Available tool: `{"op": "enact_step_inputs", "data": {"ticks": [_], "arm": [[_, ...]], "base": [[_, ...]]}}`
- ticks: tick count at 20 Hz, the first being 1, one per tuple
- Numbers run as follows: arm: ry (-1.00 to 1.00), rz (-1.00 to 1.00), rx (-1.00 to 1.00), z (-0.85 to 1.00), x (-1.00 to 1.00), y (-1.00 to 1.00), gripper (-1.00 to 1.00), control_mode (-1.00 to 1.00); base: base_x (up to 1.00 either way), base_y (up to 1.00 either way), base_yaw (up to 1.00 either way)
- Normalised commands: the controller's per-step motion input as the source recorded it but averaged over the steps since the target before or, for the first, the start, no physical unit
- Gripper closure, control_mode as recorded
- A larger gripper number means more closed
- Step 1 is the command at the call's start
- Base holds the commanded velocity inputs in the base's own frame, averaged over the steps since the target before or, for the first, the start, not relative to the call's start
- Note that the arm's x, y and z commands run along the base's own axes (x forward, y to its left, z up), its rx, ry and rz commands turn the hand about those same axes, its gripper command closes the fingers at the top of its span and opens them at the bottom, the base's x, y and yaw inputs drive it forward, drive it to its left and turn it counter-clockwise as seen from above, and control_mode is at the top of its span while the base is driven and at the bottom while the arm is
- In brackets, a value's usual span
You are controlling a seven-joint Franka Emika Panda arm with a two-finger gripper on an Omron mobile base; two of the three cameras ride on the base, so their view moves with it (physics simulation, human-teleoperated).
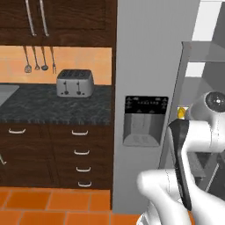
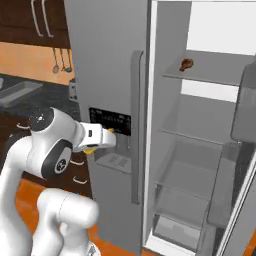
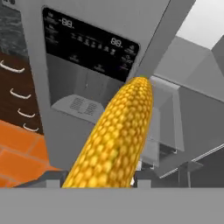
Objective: Place one corn and one chicken drumstick in each tupperware on the nearby counter, to pack two identical lunches.
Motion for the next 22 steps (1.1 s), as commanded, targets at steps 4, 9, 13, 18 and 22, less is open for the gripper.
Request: {"op": "enact_step_inputs", "data": {"ticks": [4, 9, 13, 18, 22], "arm": [[0.00, 0.00, 0.00, 0.00, 0.00, 0.00, 1.00, 1.00], [0.00, 0.00, 0.00, 0.00, 0.00, 0.00, 1.00, 1.00], [0.00, 0.00, 0.00, 0.00, 0.00, 0.00, 1.00, 1.00], [0.00, 0.00, 0.00, 0.00, 0.00, 0.00, 1.00, 1.00], [0.00, 0.00, 0.00, 0.00, 0.00, 0.00, 1.00, 1.00]], "base": [[-0.13, 1.00, 0.50], [0.81, 1.00, 0.11], [1.00, 1.00, -0.23], [0.60, 1.00, -0.48], [0.38, 1.00, -0.34]]}}
